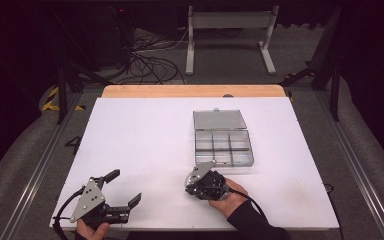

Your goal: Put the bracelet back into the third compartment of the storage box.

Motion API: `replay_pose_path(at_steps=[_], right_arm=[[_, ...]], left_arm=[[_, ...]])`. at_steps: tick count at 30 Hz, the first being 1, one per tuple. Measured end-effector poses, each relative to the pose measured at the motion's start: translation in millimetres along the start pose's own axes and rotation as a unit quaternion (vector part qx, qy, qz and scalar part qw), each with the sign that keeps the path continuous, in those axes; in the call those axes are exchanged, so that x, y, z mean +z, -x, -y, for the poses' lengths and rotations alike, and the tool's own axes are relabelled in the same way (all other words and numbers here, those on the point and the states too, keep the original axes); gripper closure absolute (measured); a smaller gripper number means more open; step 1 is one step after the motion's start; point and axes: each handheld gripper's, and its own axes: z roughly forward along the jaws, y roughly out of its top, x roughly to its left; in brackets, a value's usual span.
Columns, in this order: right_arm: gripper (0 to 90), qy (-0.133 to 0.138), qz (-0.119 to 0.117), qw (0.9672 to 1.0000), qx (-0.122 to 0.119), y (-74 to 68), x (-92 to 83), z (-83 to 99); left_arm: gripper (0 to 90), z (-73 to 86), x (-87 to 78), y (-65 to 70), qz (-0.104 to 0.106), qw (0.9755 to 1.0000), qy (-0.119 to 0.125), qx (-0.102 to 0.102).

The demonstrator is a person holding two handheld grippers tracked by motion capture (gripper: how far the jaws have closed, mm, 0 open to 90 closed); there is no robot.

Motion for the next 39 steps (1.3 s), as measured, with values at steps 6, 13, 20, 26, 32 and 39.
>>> replay_pose_path(at_steps=[6, 13, 20, 26, 32, 39], right_arm=[[85.7, -0.001, 0.003, 1.0000, 0.001, 0.2, -0.5, -0.1], [85.7, 0.029, 0.013, 0.9995, 0.000, -0.1, -17.4, -2.3], [85.7, 0.051, 0.022, 0.9984, 0.004, 2.3, -37.1, -5.4], [85.7, 0.064, 0.026, 0.9976, 0.007, 3.6, -51.0, -7.0], [85.9, 0.076, 0.028, 0.9966, 0.009, 4.4, -62.4, -9.4], [86.0, 0.082, 0.032, 0.9961, 0.008, 4.0, -71.5, -10.9]], left_arm=[[7.0, 0.2, 0.2, 0.5, 0.001, 1.0000, 0.000, -0.004], [7.0, 0.1, 0.9, 0.2, 0.001, 1.0000, -0.001, 0.001], [7.0, 0.2, 1.0, 0.4, 0.001, 1.0000, -0.001, 0.000], [7.0, 0.3, 1.2, 0.1, 0.001, 1.0000, -0.001, 0.001], [7.0, 0.2, 1.2, 0.3, 0.001, 1.0000, -0.002, 0.000], [7.0, 0.2, 0.9, 0.3, 0.001, 1.0000, -0.001, -0.001]])
